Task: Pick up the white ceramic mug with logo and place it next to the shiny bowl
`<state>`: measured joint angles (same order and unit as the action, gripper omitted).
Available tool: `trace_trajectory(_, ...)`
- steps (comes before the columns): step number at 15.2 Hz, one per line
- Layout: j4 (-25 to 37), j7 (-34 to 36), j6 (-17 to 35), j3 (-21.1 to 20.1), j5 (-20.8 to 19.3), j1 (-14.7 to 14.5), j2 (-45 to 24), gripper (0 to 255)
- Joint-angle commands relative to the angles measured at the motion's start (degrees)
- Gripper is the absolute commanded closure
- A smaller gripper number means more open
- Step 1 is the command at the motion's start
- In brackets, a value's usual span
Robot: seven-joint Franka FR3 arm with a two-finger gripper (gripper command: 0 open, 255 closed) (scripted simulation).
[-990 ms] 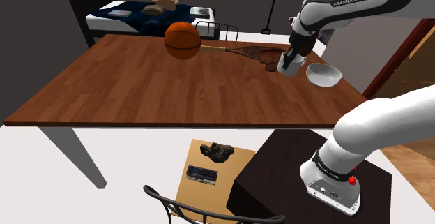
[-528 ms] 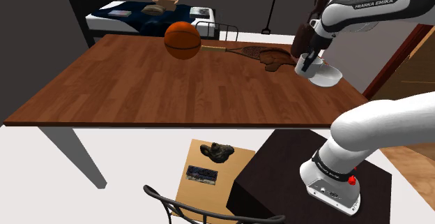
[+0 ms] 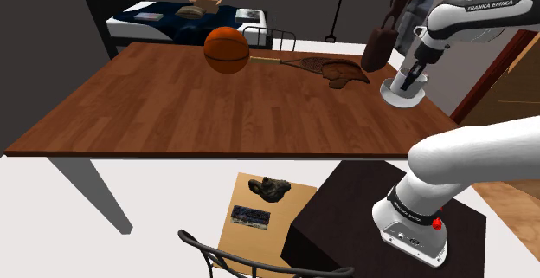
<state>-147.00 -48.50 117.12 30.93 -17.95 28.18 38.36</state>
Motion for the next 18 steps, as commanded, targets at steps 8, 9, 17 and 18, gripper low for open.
trace_trajectory(8, 7.0, -13.8, -0.8, 12.1, -3.1, 2.6, -3.9, 255)
trace_trajectory(9, 8.1, -15.4, -0.8, 13.6, -3.2, 2.6, -4.6, 255)
trace_trajectory(17, 18.8, -29.1, -0.5, 27.8, -0.6, -1.3, -13.1, 255)
trace_trajectory(18, 20.4, -31.0, -0.5, 30.1, 0.2, -2.3, -14.4, 255)
